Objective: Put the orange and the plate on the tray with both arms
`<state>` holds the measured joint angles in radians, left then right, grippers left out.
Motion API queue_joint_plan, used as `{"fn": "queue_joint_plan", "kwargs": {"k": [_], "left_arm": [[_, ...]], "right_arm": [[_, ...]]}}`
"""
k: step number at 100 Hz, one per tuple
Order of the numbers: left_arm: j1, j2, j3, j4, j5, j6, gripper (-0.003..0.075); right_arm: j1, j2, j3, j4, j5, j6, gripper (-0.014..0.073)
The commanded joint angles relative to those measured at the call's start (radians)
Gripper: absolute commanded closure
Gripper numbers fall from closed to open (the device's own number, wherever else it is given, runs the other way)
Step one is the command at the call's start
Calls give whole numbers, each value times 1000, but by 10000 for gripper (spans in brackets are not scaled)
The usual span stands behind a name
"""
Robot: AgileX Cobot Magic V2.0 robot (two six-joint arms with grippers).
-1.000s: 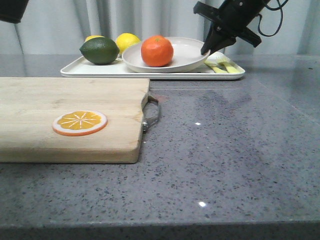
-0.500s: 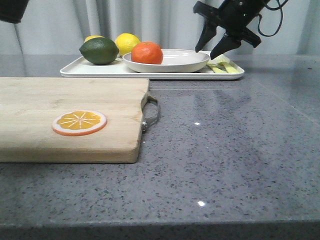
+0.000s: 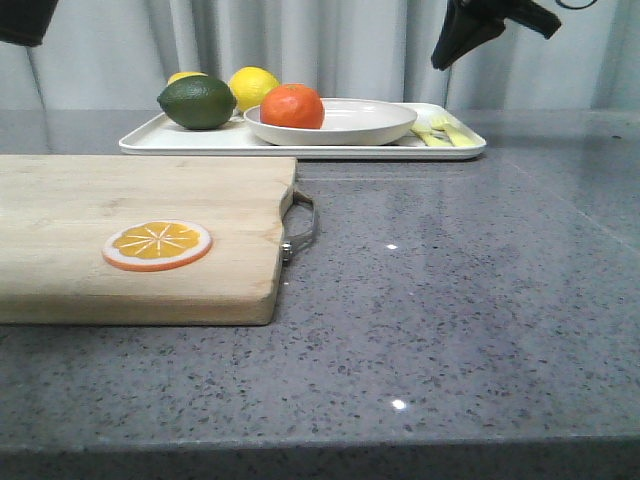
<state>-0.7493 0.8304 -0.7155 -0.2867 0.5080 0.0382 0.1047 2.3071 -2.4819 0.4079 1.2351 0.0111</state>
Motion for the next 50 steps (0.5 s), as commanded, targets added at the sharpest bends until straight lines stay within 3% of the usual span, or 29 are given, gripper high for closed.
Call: {"fn": "queue_joint_plan", "kwargs": {"k": [1,50], "left_arm": [[1,-2,-27,-19,-63,-6,739],[1,-2,-27,-19,-63,-6,739]], "right_arm": [[-9,-95,-33,-8,32,-4,661],[-4,-272,-30,-153,103,48,662]]}}
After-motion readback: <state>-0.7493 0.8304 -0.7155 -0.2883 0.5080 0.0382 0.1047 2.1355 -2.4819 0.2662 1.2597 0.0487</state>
